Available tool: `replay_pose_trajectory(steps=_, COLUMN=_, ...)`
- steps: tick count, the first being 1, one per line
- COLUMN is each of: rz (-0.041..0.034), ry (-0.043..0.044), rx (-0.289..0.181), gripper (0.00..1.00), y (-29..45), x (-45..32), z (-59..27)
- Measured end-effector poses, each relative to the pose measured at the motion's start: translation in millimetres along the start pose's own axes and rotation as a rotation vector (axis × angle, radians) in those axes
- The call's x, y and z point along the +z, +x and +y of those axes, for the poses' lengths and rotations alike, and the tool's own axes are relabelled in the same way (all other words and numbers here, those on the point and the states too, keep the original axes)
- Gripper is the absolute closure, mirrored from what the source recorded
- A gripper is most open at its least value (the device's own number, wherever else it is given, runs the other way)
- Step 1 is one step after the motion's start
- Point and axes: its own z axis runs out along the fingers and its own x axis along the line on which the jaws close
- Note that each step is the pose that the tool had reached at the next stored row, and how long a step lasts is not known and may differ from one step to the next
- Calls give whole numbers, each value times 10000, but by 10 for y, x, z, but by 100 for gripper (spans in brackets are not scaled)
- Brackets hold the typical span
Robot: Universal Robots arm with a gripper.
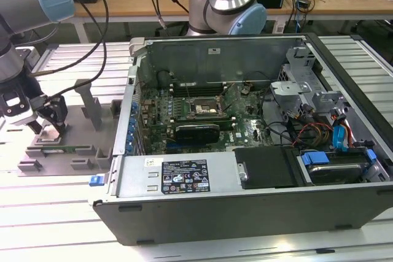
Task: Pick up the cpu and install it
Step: 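Pick up the cpu and move it towards the insertion slot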
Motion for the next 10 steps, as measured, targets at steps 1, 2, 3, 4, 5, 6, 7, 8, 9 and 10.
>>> replay_pose_trajectory(steps=1, rz=-56, ry=-1, rx=-13, gripper=40, y=1, x=17, z=-1)
replay_pose_trajectory(steps=2, rz=-118, ry=-3, rx=-20, gripper=40, y=2, x=28, z=-1)
replay_pose_trajectory(steps=3, rz=-120, ry=-4, rx=-21, gripper=40, y=1, x=29, z=-1)
replay_pose_trajectory(steps=4, rz=-121, ry=-3, rx=-21, gripper=40, y=1, x=29, z=-1)
replay_pose_trajectory(steps=5, rz=-119, ry=-2, rx=-20, gripper=40, y=6, x=29, z=-2)
replay_pose_trajectory(steps=6, rz=-120, ry=-3, rx=-19, gripper=40, y=16, x=30, z=-1)
replay_pose_trajectory(steps=7, rz=-122, ry=-4, rx=-21, gripper=40, y=21, x=34, z=-2)
replay_pose_trajectory(steps=8, rz=-122, ry=-4, rx=-22, gripper=40, y=23, x=41, z=-3)
replay_pose_trajectory(steps=9, rz=-120, ry=-3, rx=-21, gripper=40, y=25, x=49, z=-3)
replay_pose_trajectory(steps=10, rz=-117, ry=-2, rx=-21, gripper=40, y=26, x=55, z=-4)
